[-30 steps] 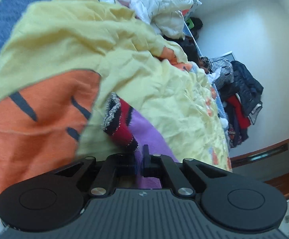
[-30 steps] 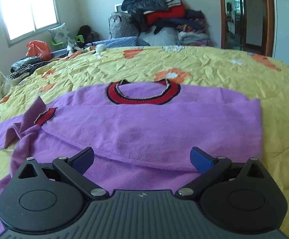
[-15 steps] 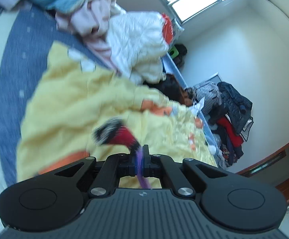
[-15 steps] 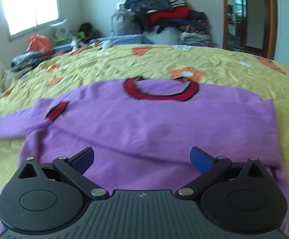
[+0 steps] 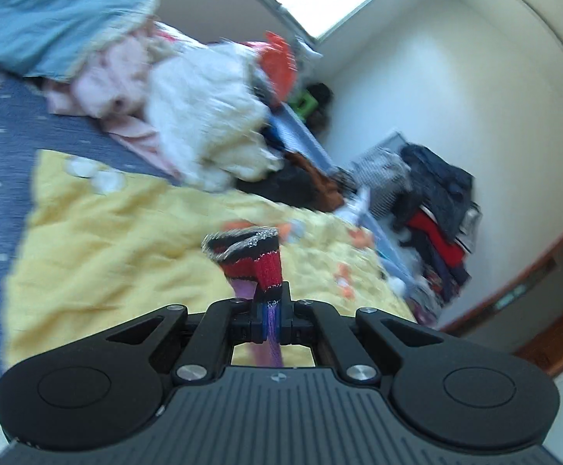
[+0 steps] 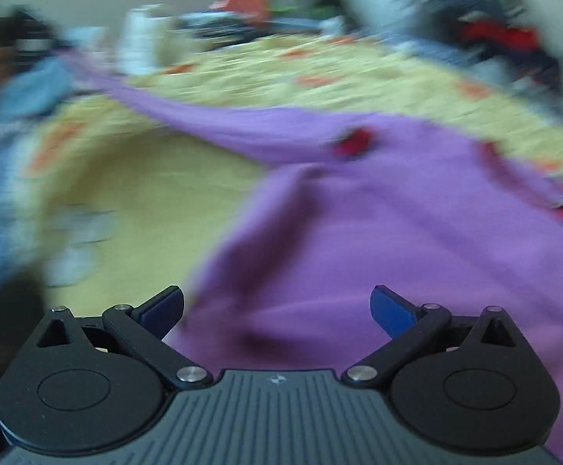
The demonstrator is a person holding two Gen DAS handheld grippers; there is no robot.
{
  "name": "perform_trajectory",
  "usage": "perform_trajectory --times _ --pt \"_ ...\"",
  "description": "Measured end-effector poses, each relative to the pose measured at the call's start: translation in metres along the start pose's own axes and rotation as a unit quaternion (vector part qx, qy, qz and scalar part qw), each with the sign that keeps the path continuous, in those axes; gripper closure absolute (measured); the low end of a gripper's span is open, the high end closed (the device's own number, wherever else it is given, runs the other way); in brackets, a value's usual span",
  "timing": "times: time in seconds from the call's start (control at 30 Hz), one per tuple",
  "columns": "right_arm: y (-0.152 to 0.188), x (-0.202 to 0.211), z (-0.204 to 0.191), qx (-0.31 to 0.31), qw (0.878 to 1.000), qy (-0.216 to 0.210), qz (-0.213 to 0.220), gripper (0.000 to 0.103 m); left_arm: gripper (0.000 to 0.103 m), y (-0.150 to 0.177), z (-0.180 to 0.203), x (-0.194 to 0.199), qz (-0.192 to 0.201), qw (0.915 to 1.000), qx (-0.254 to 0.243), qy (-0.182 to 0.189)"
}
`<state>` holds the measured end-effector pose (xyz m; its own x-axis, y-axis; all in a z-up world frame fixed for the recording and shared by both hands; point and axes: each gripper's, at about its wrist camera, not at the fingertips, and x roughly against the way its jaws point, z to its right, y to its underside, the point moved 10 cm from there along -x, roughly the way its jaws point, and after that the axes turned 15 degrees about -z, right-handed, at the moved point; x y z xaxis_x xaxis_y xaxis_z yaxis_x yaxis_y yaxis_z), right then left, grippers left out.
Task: Fold small clothes
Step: 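Lift the sleeve by its cuff with the left tool and carry it across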
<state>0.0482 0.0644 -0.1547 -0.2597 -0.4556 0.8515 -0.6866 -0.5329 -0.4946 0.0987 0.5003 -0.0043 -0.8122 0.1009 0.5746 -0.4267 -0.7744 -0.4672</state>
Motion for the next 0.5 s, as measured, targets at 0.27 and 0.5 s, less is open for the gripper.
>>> perform_trajectory --times 0.27,0.5 --pt "0.033 0.021 0.054 -0.132 0.99 -0.046 0.0 0.0 0.101 0.045 0.156 -0.068 -0.074 0.9861 -0.122 0.085" --pt "0.054 0.043 0.035 -0.134 0.985 -0.108 0.032 0.0 0.101 0.133 0.315 -0.162 -0.162 0.9435 -0.264 0.118"
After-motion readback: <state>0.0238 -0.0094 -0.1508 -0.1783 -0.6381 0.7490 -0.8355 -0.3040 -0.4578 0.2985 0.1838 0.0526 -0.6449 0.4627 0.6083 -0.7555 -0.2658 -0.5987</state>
